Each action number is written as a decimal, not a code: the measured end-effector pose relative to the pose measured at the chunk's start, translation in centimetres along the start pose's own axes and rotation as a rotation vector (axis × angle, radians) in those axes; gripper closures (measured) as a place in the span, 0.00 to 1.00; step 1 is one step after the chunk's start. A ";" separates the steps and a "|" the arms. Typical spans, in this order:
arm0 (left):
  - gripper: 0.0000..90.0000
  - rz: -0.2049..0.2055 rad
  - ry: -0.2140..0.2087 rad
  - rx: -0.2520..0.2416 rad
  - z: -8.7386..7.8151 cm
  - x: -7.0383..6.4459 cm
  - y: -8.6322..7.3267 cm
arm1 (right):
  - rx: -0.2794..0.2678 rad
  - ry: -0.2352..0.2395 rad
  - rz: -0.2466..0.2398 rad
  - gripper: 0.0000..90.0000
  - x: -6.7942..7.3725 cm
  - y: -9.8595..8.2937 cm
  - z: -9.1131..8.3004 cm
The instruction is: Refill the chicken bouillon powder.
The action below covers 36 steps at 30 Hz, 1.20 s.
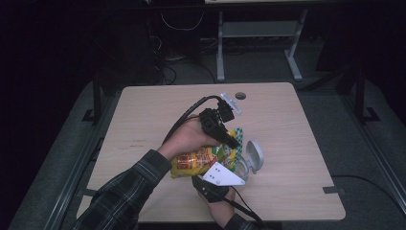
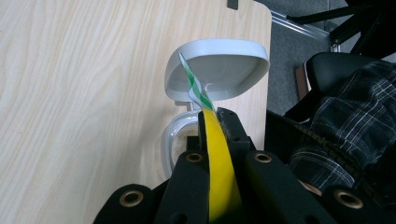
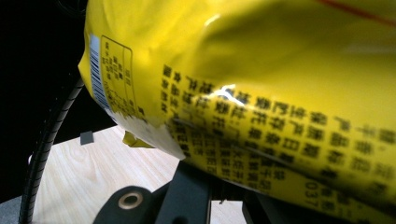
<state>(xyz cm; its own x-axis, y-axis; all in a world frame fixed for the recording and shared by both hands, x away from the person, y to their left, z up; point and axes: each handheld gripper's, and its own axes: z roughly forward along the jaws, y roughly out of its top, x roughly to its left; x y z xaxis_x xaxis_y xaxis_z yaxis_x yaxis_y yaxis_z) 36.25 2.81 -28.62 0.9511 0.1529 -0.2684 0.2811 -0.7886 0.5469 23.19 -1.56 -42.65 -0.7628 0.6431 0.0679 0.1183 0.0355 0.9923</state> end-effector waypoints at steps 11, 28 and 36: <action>1.00 -0.005 -0.002 0.012 0.1 0.0 0.0 | 0.000 0.002 0.002 1.00 0.0 0.0 0.0; 1.00 -0.008 0.002 0.022 0.3 0.1 0.1 | 0.003 0.007 0.015 1.00 0.0 -0.1 0.0; 1.00 -0.009 0.009 0.033 0.4 0.1 0.4 | -0.005 0.007 0.019 1.00 -0.1 0.0 0.0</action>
<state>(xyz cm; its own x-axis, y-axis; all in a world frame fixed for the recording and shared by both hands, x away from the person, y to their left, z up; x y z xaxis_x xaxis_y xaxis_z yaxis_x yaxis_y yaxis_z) 36.37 2.30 -28.75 0.9497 0.1650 -0.2662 0.2853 -0.8066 0.5178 23.26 -1.64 -42.66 -0.7646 0.6386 0.0872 0.1297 0.0199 0.9914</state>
